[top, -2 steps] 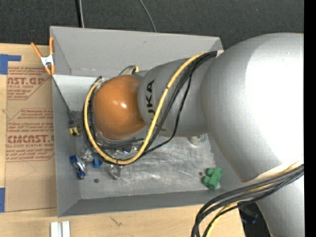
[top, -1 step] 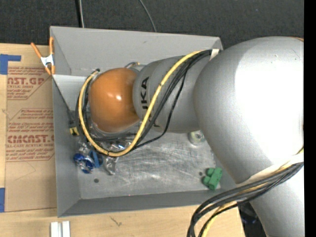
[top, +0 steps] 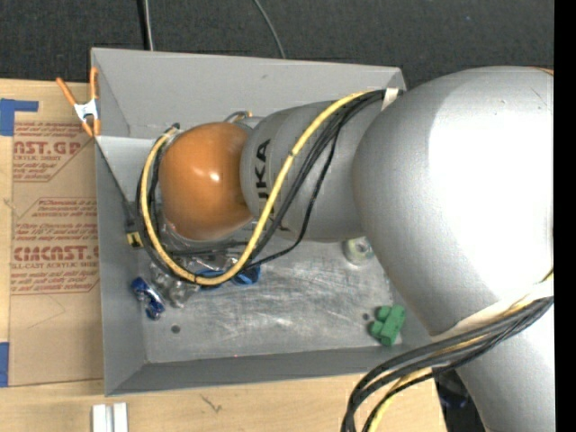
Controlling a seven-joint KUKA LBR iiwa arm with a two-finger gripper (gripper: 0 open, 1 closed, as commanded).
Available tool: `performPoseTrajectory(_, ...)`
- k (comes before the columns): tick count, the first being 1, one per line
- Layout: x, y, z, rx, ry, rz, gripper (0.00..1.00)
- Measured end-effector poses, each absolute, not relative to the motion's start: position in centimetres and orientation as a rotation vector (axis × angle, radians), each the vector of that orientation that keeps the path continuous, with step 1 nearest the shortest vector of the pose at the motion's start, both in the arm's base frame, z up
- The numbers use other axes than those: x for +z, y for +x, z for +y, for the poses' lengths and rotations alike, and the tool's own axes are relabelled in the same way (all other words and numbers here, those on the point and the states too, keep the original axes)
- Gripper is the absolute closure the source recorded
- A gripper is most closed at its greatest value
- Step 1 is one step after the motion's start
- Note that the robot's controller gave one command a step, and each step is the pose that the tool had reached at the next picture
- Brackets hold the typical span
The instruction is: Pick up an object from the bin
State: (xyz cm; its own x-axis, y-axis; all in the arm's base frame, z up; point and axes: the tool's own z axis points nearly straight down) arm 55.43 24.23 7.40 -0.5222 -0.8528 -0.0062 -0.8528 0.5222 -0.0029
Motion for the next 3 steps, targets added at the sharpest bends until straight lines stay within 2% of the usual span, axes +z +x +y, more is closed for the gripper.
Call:
performPoseTrajectory(1,7.2,55.4,23.9,-0.006,-1.535,2.74,0.0)
performPoseTrajectory(2,10.1,50.5,24.8,0.002,-1.821,2.558,0.0)
performPoseTrajectory(3,8.1,50.4,24.5,0.003,-2.061,2.372,0.0)
